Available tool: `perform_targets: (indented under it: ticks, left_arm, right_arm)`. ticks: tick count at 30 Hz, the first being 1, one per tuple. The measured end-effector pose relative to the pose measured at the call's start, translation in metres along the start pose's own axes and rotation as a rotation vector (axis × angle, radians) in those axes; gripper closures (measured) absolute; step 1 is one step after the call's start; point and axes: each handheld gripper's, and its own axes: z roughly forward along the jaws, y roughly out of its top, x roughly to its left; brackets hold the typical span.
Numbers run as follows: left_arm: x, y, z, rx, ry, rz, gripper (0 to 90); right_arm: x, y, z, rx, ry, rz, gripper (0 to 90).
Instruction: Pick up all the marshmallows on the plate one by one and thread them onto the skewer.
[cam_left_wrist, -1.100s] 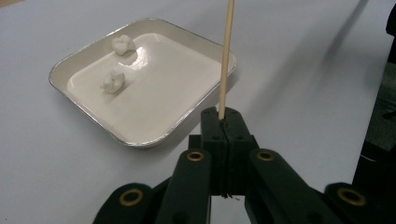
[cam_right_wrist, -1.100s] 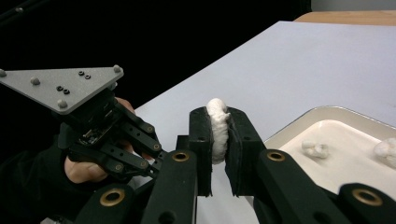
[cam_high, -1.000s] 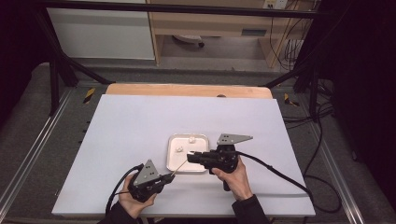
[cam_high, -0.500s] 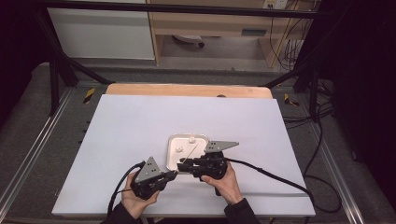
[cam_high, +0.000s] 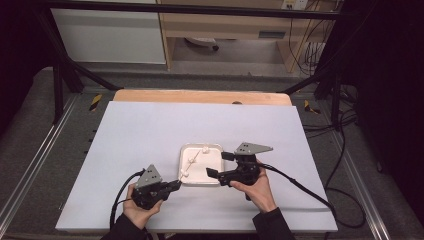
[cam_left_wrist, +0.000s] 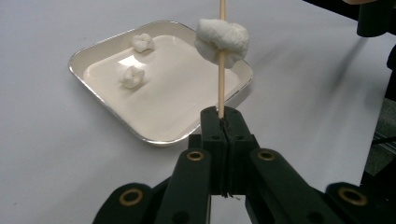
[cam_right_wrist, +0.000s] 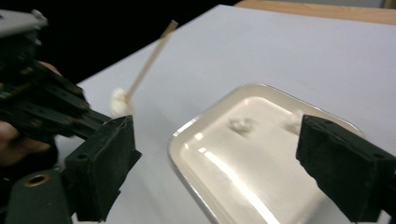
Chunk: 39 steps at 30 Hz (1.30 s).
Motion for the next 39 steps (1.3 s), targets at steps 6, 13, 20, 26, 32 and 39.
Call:
perform_targets:
  ticks: [6, 13, 20, 26, 32, 39]
  left_arm:
    - [0.012, -0.004, -0.008, -0.006, 0.017, -0.031, 88.6]
    - [0.022, -0.008, -0.014, -0.009, 0.025, -0.055, 88.5]
    - [0.025, -0.009, -0.015, -0.011, 0.028, -0.060, 88.6]
    - [0.027, -0.009, -0.016, -0.012, 0.030, -0.064, 88.6]
    - [0.027, -0.009, -0.017, -0.015, 0.032, -0.065, 88.6]
    - [0.028, -0.009, -0.018, -0.021, 0.038, -0.068, 88.6]
  right_arm:
    - [-0.012, -0.005, -0.001, 0.063, -0.064, -0.012, 5.5]
    - [-0.017, -0.006, 0.007, 0.089, -0.107, -0.002, 3.6]
    - [-0.017, 0.001, 0.021, 0.128, -0.143, -0.024, 3.2]
    - [-0.015, 0.008, 0.037, 0.145, -0.160, -0.037, 2.6]
    - [-0.014, 0.013, 0.050, 0.157, -0.173, -0.040, 1.3]
    - [-0.016, 0.017, 0.064, 0.168, -0.189, -0.039, 0.9]
